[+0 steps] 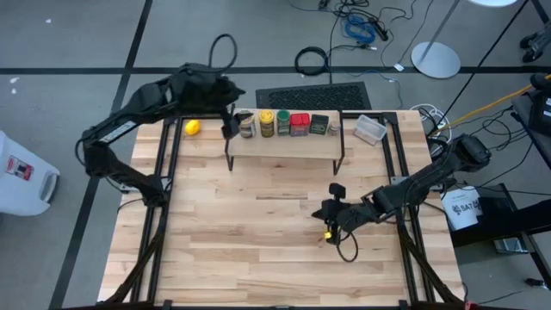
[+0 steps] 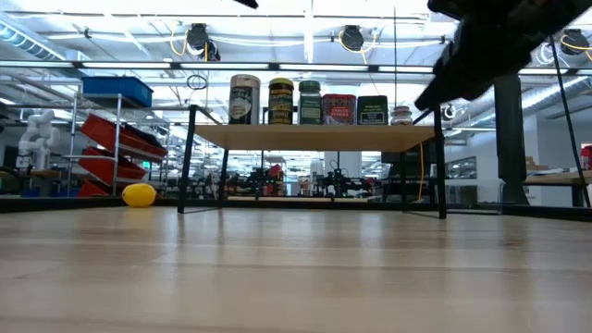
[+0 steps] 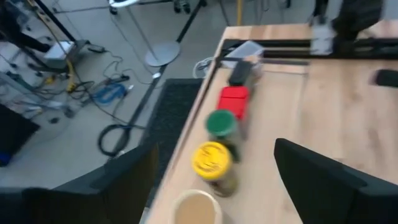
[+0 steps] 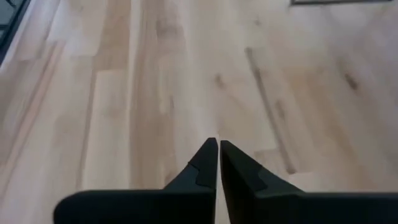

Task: Shelf spices
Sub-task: Return to Home Position

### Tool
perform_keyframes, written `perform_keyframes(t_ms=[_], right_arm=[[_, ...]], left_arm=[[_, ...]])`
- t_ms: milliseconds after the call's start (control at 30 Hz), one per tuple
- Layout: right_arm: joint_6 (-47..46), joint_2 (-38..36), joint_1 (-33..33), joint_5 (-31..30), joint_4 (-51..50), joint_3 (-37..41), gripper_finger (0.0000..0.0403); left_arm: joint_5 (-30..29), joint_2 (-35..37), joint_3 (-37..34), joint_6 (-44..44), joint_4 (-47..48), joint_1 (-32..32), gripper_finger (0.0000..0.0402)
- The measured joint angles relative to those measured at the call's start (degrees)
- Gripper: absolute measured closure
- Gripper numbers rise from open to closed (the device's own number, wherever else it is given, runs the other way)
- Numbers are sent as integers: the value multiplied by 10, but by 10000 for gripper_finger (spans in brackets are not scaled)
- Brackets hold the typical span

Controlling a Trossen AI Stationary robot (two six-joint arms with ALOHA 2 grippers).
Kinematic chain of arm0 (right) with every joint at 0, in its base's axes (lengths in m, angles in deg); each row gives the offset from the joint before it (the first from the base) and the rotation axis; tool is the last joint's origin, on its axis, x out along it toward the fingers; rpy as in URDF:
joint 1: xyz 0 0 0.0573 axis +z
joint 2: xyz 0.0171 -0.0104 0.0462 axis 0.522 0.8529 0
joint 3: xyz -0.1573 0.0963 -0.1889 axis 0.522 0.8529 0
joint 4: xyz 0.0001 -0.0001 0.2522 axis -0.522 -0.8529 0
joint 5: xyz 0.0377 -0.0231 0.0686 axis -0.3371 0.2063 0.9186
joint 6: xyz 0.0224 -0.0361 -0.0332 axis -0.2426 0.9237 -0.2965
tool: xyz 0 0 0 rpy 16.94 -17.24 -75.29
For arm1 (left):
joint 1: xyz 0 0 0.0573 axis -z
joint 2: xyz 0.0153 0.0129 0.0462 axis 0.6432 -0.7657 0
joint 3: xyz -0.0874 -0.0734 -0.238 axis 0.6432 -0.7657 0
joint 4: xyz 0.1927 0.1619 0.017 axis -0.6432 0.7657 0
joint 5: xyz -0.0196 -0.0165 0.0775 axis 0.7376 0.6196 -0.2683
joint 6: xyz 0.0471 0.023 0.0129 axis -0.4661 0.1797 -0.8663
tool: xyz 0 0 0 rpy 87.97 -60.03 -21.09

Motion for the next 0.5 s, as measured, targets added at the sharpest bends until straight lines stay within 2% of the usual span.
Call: perform_keyframes(t_ms=[133, 300, 500], right_arm=[[34, -31, -26, 1, 3, 0, 401], [75, -75, -48, 3, 6, 0, 402], [117, -136, -50, 7, 4, 0, 403]], left_arm=[[2, 20, 0, 35, 33, 34, 101], [3, 23, -2, 79, 85, 76, 163], [3, 34, -67, 118, 79, 136, 245]])
